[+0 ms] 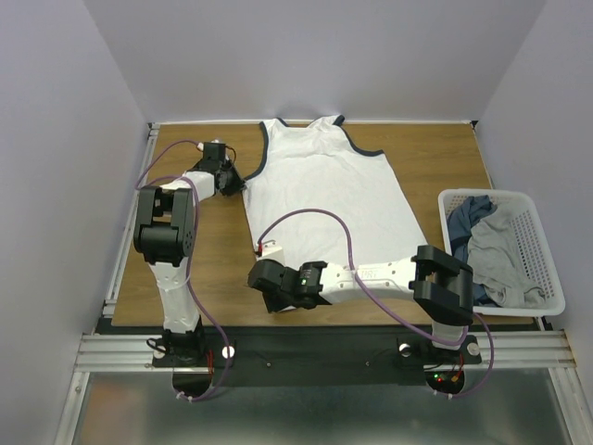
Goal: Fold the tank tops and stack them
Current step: Fold the tank top
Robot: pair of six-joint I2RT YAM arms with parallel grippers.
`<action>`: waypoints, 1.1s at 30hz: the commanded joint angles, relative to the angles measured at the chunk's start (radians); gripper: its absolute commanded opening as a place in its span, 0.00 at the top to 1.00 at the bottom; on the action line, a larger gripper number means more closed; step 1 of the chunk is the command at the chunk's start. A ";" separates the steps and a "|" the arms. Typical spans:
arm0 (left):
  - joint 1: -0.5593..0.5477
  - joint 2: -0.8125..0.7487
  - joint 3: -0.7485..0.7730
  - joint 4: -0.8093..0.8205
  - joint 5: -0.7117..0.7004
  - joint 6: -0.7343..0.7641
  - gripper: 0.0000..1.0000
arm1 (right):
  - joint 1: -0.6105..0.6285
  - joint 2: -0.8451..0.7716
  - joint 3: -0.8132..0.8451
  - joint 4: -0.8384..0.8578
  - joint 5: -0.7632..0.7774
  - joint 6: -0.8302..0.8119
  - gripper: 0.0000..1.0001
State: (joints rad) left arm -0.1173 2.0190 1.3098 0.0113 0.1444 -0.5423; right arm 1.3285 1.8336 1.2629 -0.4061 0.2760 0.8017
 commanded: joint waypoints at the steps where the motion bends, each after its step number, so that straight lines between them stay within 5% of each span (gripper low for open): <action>1: -0.005 0.004 0.048 -0.011 -0.057 0.024 0.83 | 0.008 -0.037 0.027 0.036 -0.021 0.002 1.00; 4: -0.005 -0.005 0.062 -0.042 -0.104 0.033 1.00 | 0.008 -0.016 0.056 0.036 -0.069 -0.018 1.00; 22: 0.048 -0.082 0.100 -0.085 -0.289 0.050 1.00 | 0.023 0.180 0.354 0.058 -0.299 -0.042 1.00; 33: 0.025 -0.066 0.174 -0.091 -0.246 0.041 1.00 | -0.029 0.135 0.308 0.090 -0.304 -0.022 1.00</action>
State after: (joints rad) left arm -0.0788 2.0068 1.4220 -0.1104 -0.0944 -0.5056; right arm 1.3148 2.0239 1.6001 -0.3717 0.0059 0.7681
